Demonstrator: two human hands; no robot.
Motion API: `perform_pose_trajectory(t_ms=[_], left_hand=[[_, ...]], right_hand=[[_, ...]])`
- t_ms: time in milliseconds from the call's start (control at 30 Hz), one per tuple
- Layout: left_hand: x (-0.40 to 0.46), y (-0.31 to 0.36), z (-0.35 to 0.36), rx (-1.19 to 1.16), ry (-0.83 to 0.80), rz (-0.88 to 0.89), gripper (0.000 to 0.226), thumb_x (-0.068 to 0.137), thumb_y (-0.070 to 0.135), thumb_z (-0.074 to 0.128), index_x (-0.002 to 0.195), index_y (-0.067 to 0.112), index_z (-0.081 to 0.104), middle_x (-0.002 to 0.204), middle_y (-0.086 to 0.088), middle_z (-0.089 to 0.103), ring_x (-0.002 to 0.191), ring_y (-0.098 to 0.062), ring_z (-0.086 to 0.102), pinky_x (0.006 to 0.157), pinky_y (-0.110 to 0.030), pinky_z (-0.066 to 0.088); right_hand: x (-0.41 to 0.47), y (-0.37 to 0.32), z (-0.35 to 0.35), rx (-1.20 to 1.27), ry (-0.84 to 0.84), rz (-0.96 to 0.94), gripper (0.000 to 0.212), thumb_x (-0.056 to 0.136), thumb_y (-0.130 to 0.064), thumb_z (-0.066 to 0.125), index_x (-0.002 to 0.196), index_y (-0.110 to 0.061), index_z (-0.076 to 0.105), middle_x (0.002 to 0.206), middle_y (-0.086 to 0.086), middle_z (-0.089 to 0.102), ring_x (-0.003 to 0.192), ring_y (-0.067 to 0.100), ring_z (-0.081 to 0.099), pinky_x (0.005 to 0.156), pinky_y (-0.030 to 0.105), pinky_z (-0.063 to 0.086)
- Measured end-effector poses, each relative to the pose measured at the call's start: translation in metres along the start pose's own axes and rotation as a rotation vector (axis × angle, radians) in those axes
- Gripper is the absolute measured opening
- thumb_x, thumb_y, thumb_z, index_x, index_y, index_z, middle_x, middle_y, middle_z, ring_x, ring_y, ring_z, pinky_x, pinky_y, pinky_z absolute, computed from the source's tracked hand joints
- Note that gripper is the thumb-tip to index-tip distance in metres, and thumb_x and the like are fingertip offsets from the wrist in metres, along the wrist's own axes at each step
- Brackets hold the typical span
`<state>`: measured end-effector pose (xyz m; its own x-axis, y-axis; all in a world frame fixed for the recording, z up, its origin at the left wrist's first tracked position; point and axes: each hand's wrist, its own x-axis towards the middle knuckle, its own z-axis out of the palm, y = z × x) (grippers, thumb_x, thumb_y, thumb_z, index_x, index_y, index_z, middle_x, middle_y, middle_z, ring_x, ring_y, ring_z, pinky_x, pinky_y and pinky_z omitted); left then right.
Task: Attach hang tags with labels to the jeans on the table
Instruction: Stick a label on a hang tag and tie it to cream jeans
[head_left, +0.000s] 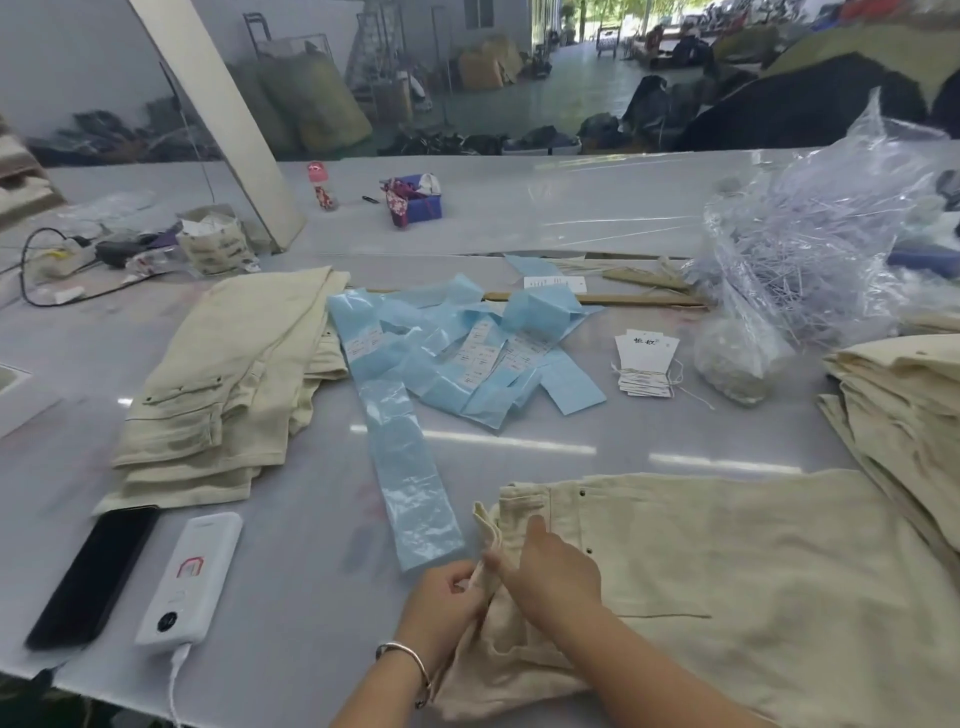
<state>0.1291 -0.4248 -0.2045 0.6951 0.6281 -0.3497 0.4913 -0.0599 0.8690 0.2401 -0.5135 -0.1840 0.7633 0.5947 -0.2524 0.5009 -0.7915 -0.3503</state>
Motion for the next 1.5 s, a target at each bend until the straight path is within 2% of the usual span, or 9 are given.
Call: perform_pose_trajectory(t_ms=[267, 467, 600, 700, 933, 1100, 1200, 1300, 1500], left_hand=[[0.013, -0.012, -0.014, 0.294, 0.239, 0.065, 0.012, 0.080, 0.029, 0.065, 0.083, 0.021, 0.057, 0.069, 0.001, 0.060, 0.062, -0.015, 0.052, 0.061, -0.031, 0.043], [0.007, -0.014, -0.005, 0.637, 0.476, 0.529, 0.069, 0.050, -0.007, 0.063, 0.115, 0.015, 0.062, 0.116, -0.009, 0.061, 0.106, -0.030, 0.051, 0.094, -0.037, 0.046], [0.002, 0.006, 0.008, 0.424, 0.170, 0.489, 0.026, 0.071, 0.014, 0.054, 0.089, 0.018, 0.073, 0.091, 0.004, 0.068, 0.095, -0.020, 0.057, 0.088, -0.034, 0.047], [0.003, 0.017, 0.016, 0.296, 0.015, 0.325, 0.030, 0.087, 0.036, 0.054, 0.071, 0.015, 0.066, 0.072, 0.007, 0.064, 0.081, -0.014, 0.055, 0.080, -0.039, 0.047], [0.006, 0.029, 0.020, 0.388, -0.089, 0.271, 0.021, 0.075, 0.050, 0.069, 0.070, 0.029, 0.069, 0.071, 0.016, 0.069, 0.072, 0.001, 0.062, 0.071, -0.023, 0.050], [0.004, 0.036, 0.023, 0.509, -0.098, 0.305, 0.040, 0.068, 0.053, 0.043, 0.056, 0.019, 0.059, 0.067, 0.008, 0.064, 0.083, -0.011, 0.054, 0.080, -0.032, 0.045], [0.000, 0.033, 0.028, 0.460, -0.040, 0.255, 0.036, 0.075, 0.040, 0.044, 0.087, 0.019, 0.070, 0.089, 0.020, 0.058, 0.110, -0.012, 0.048, 0.098, -0.033, 0.040], [-0.003, 0.027, 0.031, 0.367, 0.009, 0.109, 0.058, 0.082, 0.027, 0.050, 0.139, 0.021, 0.043, 0.135, 0.012, 0.040, 0.136, -0.011, 0.025, 0.112, -0.031, 0.025], [0.008, 0.030, 0.037, 0.605, -0.144, 0.140, 0.052, 0.089, 0.032, 0.042, 0.139, 0.046, 0.043, 0.161, 0.010, -0.013, 0.146, -0.015, -0.014, 0.118, -0.045, 0.007]], right_hand=[[0.005, -0.004, 0.008, -0.107, -0.057, 0.001, 0.039, 0.086, -0.036, 0.049, 0.118, -0.015, 0.043, 0.113, 0.006, 0.058, 0.103, 0.027, 0.058, 0.070, 0.032, 0.036], [0.017, 0.023, -0.024, 0.437, -0.099, 0.156, 0.024, 0.082, -0.020, 0.050, 0.058, -0.013, 0.051, 0.063, 0.005, 0.053, 0.067, 0.027, 0.056, 0.058, 0.028, 0.034], [0.008, 0.043, -0.026, 0.891, -0.122, 0.356, 0.039, 0.067, 0.017, 0.039, 0.046, -0.016, 0.046, 0.040, -0.005, 0.036, 0.036, 0.014, 0.035, 0.044, 0.021, 0.024], [0.005, 0.053, -0.025, 1.073, -0.149, 0.414, 0.034, 0.067, 0.021, 0.035, 0.067, -0.006, 0.054, 0.048, 0.003, 0.045, 0.043, 0.016, 0.041, 0.045, 0.024, 0.028], [-0.001, 0.068, -0.023, 1.391, -0.068, 0.429, 0.042, 0.075, 0.026, 0.029, 0.080, -0.002, 0.061, 0.063, 0.013, 0.064, 0.057, 0.025, 0.061, 0.048, 0.031, 0.048], [0.001, 0.073, -0.020, 1.654, -0.034, 0.503, 0.028, 0.096, -0.004, 0.038, 0.085, -0.006, 0.063, 0.075, 0.012, 0.066, 0.073, 0.027, 0.064, 0.068, 0.039, 0.054], [0.001, 0.079, -0.020, 1.817, -0.074, 0.569, 0.032, 0.095, -0.022, 0.042, 0.087, -0.005, 0.068, 0.088, 0.015, 0.069, 0.091, 0.033, 0.063, 0.081, 0.045, 0.050], [0.001, 0.080, -0.020, 1.942, -0.025, 0.525, 0.026, 0.068, -0.010, 0.045, 0.069, -0.011, 0.070, 0.079, 0.010, 0.067, 0.080, 0.031, 0.064, 0.078, 0.042, 0.051], [0.003, 0.071, -0.023, 1.788, 0.010, 0.685, 0.025, 0.087, -0.036, 0.058, 0.093, -0.013, 0.067, 0.082, 0.010, 0.073, 0.085, 0.030, 0.064, 0.068, 0.040, 0.051]])
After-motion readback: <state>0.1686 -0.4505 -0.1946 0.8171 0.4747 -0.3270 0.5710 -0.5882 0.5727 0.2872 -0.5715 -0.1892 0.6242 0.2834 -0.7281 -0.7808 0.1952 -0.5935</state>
